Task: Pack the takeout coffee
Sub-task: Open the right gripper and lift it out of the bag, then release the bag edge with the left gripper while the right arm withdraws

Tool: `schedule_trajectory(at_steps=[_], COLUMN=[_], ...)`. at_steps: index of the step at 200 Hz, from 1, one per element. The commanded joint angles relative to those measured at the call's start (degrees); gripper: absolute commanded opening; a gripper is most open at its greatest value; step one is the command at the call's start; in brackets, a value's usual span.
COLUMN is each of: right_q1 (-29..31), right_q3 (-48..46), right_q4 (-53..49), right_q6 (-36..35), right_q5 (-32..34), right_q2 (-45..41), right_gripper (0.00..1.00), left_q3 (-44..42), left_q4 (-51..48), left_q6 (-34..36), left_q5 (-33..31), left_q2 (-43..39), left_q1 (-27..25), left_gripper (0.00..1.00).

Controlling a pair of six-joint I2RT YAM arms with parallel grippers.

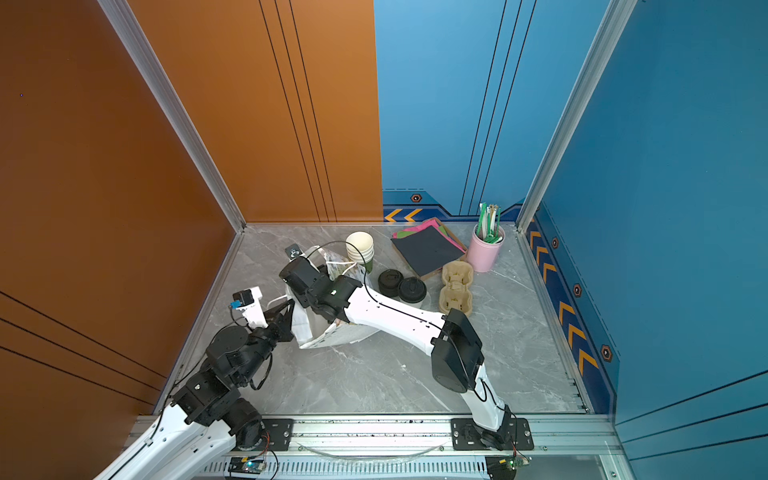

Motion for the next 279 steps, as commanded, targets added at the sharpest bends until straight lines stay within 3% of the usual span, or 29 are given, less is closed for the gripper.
schedule_trajectory(at_steps=[1, 32, 85, 158, 171, 188, 225, 246, 266, 279], right_q1=[0.1, 0.3, 1.0, -2.9, -4.5, -6.1, -8.7, -10.2, -11.9, -13.0], right_q3=[1.5, 2.4, 0.8, -8.1, -10.8, -13.1, -17.3, -19.0, -20.4, -21.1], right_q4=[0.0, 0.5, 4.1, 7.1, 7.1, 7.1, 7.0, 5.9, 4.1, 2.3], right_q6=[0.3, 0.3, 0.5, 2.6, 3.9, 4.8, 5.0, 4.6, 4.0, 3.5], right_q5=[0.5, -4.5, -12.1, -13.4, -14.2, -15.4, -16.9, -17.2, -17.3, -17.0], right_q2=[-1.6, -4.8, -14.9, -26.3, -27.3, -28.7, -31.4, -32.8, -33.9, -34.6], right_gripper=[0.37, 0.38, 0.66, 0.82, 0.83, 0.84, 0.87, 0.9, 0.94, 0.96], left_q3=[2.6, 3.8, 7.4, 13.3, 13.6, 14.3, 17.7, 20.8, 23.4, 25.4], left_q4=[-2.8, -3.2, -4.9, -12.4, -12.9, -13.0, -14.3, -17.1, -18.7, -19.9], left_q6=[-1.2, -2.2, -5.5, -11.2, -11.2, -11.0, -6.2, -1.7, 2.8, 6.1], left_q5=[-1.4, -1.7, -2.5, -6.3, -6.7, -7.0, -8.3, -9.8, -9.3, -8.3], left_q2=[0.9, 1.9, 3.8, 7.2, 7.8, 8.3, 8.5, 7.7, 6.5, 6.5], left_q1=[0.3, 0.3, 0.2, 0.1, 0.1, 0.1, 0.2, 0.5, 0.6, 0.6], left_gripper=[0.0, 0.0, 0.0, 0.0, 0.07, 0.24, 0.71, 0.92, 1.0, 0.99])
